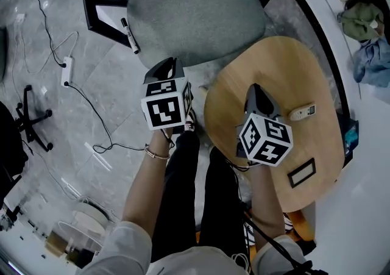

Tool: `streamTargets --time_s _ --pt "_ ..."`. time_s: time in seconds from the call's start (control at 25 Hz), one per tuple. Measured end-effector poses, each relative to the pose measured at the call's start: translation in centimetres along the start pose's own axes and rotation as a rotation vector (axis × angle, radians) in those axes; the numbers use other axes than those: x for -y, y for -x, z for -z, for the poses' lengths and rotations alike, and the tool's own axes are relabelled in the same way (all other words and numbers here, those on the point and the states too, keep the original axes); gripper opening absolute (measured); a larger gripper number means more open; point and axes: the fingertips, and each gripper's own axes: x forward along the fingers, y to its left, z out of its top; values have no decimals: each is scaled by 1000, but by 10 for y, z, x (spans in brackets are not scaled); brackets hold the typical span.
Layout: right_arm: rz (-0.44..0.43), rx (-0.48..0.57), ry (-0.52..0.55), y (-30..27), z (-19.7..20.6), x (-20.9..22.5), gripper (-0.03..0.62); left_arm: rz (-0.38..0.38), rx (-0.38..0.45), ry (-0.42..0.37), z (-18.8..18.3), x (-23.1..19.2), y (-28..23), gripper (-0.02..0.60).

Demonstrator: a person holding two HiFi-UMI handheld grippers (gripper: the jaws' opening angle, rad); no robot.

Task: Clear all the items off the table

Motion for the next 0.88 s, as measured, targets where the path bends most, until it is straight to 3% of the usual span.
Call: streamTargets --time_s 0.04,0.2,0.56,0.88 --pt "5 4 -8 5 1 4 25 30 0 -10 3 11 5 14" --pt "22 4 -43 26 12 24 25 125 -13 -58 25 56 22 8" --pt "90 6 -138 64 51 85 25 234 -54 -175 63 139 23 8" --pt "181 33 -250 105 77 159 25 339 -104 -302 94 237 22 8"
